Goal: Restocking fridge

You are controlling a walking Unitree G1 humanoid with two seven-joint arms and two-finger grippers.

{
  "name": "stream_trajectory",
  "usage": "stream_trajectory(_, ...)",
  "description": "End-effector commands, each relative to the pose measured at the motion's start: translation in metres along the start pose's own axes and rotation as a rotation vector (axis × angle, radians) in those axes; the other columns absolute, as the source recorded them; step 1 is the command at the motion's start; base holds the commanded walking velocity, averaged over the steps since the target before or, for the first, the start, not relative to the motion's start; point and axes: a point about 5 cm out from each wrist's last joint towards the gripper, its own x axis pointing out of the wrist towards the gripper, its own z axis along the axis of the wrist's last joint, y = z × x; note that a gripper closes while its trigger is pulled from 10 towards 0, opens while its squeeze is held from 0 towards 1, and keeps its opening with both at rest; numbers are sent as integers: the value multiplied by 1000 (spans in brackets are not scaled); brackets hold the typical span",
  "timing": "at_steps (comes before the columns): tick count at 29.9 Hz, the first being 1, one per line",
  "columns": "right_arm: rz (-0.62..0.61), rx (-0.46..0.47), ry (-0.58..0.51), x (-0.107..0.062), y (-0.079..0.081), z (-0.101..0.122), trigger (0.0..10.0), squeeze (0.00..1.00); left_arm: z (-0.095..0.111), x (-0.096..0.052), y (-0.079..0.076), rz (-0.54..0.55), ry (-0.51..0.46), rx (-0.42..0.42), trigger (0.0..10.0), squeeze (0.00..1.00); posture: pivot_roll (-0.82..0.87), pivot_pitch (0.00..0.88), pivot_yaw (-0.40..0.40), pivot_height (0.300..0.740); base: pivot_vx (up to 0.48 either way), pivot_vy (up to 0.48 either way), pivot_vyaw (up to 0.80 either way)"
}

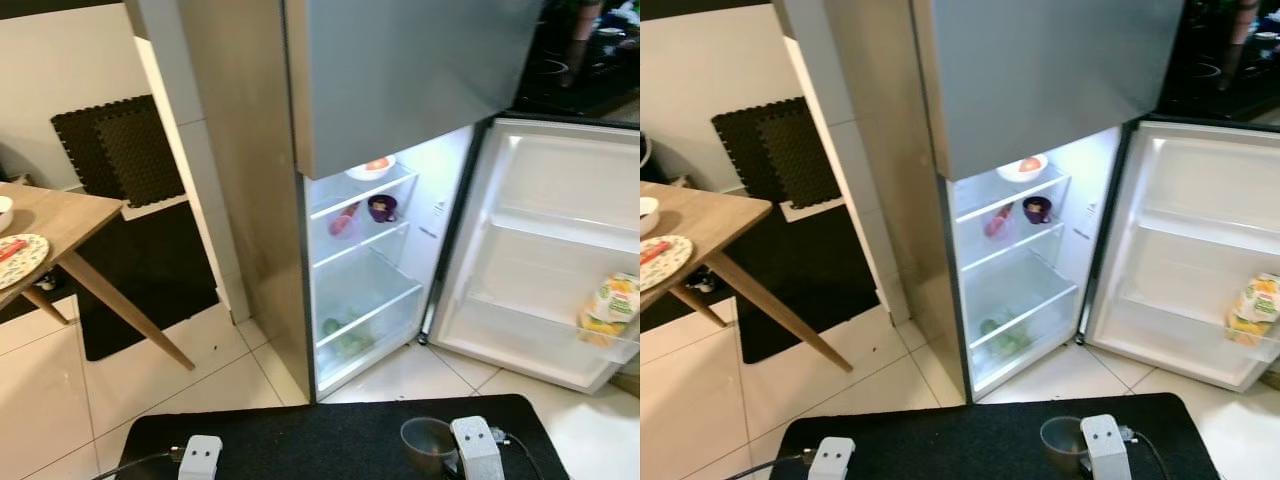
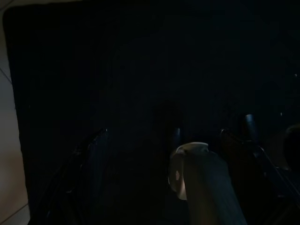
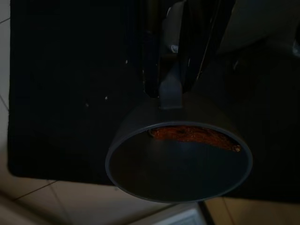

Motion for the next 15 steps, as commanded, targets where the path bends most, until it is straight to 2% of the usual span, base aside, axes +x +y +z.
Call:
stream_trajectory(1, -6, -2, 23, 0, 1, -4, 10000, 0, -5, -1, 1, 9, 23, 8, 10000, 0, -178, 3, 23, 740, 0, 0, 794)
stream_trajectory(15, 23, -49, 69, 4, 8, 0, 10000, 0, -9, 0, -5, 11, 38, -1, 10000, 0, -141, 0, -11, 740, 0, 0, 785)
